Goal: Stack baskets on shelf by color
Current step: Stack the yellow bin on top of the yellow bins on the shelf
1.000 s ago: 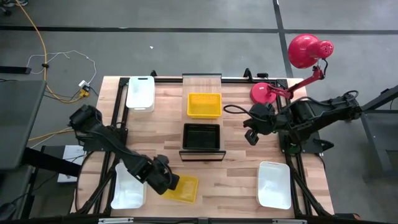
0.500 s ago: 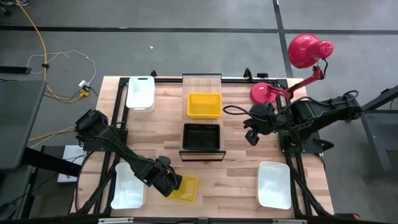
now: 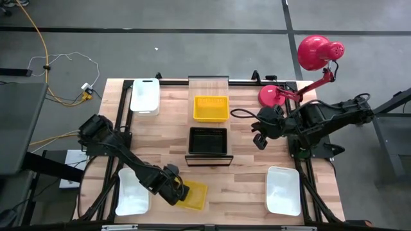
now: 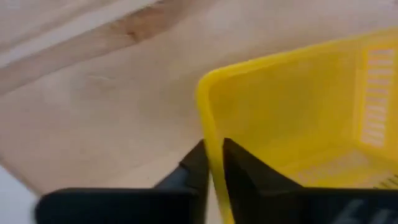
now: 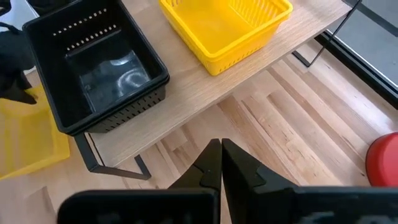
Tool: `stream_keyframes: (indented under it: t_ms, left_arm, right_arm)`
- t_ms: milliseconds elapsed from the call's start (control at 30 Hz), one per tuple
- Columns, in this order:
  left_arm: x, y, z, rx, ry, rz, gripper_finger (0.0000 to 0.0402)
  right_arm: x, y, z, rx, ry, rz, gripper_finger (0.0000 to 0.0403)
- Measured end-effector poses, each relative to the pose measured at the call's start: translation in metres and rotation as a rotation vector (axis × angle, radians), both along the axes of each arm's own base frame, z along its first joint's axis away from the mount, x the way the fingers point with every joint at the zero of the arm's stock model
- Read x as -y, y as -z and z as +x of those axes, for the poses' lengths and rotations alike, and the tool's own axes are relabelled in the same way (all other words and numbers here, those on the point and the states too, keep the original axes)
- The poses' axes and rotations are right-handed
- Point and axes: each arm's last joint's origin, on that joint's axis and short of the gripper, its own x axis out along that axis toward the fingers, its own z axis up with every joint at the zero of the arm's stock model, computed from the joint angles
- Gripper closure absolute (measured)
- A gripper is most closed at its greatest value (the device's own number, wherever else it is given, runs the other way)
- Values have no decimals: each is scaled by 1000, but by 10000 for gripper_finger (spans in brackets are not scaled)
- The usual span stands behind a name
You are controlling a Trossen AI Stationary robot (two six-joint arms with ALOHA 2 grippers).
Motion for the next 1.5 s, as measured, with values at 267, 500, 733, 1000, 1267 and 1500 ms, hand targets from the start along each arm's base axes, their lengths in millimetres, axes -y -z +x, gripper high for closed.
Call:
stream_keyframes:
  t_ms: [267, 500, 733, 1000, 1267, 1500]
  left_arm:
    - [-7, -46, -18, 114, 79, 7, 399]
    - [-26, -138, -69, 474, 124, -35, 401]
    - [-93, -198, -109, 781, -48, 190, 401]
    - [-179, -205, -88, 689, -82, 362, 401]
    - [-247, -217, -58, 590, -146, 498, 401]
    - [-260, -227, -14, 555, -118, 531, 401]
  right_arm:
    - [0, 0, 0, 2, 5, -7, 403]
    - [0, 0, 0, 2, 6, -2, 403]
    - [0, 0, 0, 8, 21, 18, 403]
    - [1, 0, 0, 30, 66, 24, 403]
    - [1, -1, 0, 36, 77, 14, 403]
    - [1, -1, 0, 36, 77, 14, 403]
